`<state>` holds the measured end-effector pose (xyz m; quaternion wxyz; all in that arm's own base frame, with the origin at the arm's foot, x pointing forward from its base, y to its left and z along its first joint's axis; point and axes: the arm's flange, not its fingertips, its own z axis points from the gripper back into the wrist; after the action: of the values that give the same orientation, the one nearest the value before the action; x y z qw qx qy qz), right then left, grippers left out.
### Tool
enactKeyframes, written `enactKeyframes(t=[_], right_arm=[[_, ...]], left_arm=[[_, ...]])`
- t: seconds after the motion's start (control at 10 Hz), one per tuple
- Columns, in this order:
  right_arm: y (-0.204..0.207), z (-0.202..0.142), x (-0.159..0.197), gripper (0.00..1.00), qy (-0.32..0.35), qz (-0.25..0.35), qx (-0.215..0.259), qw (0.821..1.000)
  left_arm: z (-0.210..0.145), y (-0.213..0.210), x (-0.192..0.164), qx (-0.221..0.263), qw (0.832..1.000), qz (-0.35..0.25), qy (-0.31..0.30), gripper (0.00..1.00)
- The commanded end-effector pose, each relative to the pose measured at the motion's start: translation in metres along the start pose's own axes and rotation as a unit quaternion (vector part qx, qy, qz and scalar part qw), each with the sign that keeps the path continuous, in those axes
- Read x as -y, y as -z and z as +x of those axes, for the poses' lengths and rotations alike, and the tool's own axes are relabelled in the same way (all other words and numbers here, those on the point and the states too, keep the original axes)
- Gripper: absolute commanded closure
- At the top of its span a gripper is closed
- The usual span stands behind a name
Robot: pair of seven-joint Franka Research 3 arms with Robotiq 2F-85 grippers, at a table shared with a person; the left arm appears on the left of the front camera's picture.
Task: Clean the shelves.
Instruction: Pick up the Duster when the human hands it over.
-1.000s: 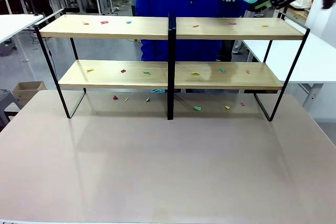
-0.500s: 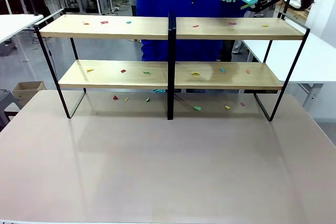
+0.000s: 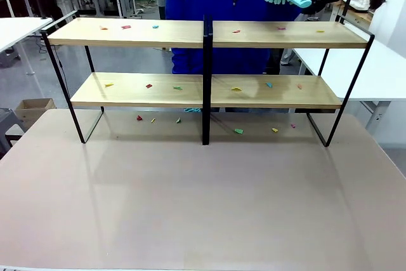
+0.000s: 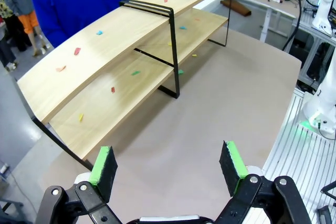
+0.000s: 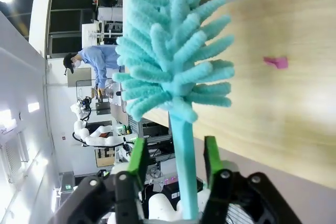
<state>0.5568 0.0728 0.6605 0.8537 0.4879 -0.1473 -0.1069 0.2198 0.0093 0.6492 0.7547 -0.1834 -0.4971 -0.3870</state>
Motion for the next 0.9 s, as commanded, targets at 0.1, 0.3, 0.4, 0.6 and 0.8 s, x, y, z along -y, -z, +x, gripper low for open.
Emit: enactKeyframes(t=[0.1, 0.3, 0.4, 0.6, 0.8], right_arm=[[0.001, -0.002, 0.0, 0.94, 0.006, 0.006, -0.013, 1.0], [0.002, 0.0, 0.002, 1.0, 0.009, 0.001, -0.013, 1.0], [0.001, 0.0, 0.003, 1.0, 0.012, 0.003, -0.014, 1.0], [-0.007, -0.005, 0.002, 1.0, 0.008, 0.012, -0.022, 1.0], [-0.044, -0.025, -0.013, 1.0, -0.013, 0.004, -0.062, 0.998]], left_arm=[[0.001, 0.0, 0.0, 0.0, 1.0, 0.0, 0.0, 0.0], [0.001, 0.0, 0.0, 0.0, 1.0, 0.0, 0.0, 0.0], [0.001, 0.0, 0.0, 0.0, 1.0, 0.0, 0.0, 0.0], [0.001, 0.0, 0.0, 0.0, 1.0, 0.0, 0.0, 0.0], [0.001, 0.0, 0.0, 0.0, 1.0, 0.0, 0.0, 0.0]])
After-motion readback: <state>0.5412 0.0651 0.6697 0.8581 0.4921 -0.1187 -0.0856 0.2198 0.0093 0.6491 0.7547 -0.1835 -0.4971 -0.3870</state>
